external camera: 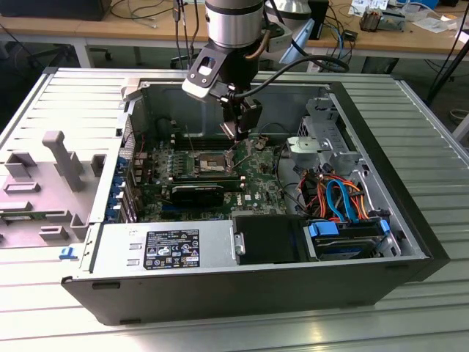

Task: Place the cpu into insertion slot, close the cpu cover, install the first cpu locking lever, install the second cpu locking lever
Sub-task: 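Place the cpu into insertion slot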

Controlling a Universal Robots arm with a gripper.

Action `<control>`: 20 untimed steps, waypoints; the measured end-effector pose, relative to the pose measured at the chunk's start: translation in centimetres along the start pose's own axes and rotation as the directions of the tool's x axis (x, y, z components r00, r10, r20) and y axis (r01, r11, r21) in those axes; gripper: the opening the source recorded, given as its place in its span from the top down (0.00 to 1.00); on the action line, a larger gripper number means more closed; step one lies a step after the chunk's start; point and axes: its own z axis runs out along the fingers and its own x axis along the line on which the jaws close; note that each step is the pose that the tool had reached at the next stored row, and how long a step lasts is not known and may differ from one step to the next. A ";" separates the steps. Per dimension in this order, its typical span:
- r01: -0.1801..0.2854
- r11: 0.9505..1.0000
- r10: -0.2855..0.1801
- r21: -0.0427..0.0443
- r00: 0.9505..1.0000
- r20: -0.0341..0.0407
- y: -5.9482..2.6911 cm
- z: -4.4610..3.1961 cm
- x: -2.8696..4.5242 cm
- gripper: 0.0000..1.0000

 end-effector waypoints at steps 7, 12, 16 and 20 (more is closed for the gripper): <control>-0.008 1.000 0.008 0.000 1.000 0.001 0.00 0.00 0.00 0.45; -0.013 1.000 0.013 0.000 1.000 0.001 0.00 0.00 0.00 0.45; -0.018 1.000 0.018 0.000 1.000 0.002 0.00 0.00 0.00 0.45; -0.023 1.000 0.023 0.000 1.000 0.002 0.00 0.00 0.00 0.45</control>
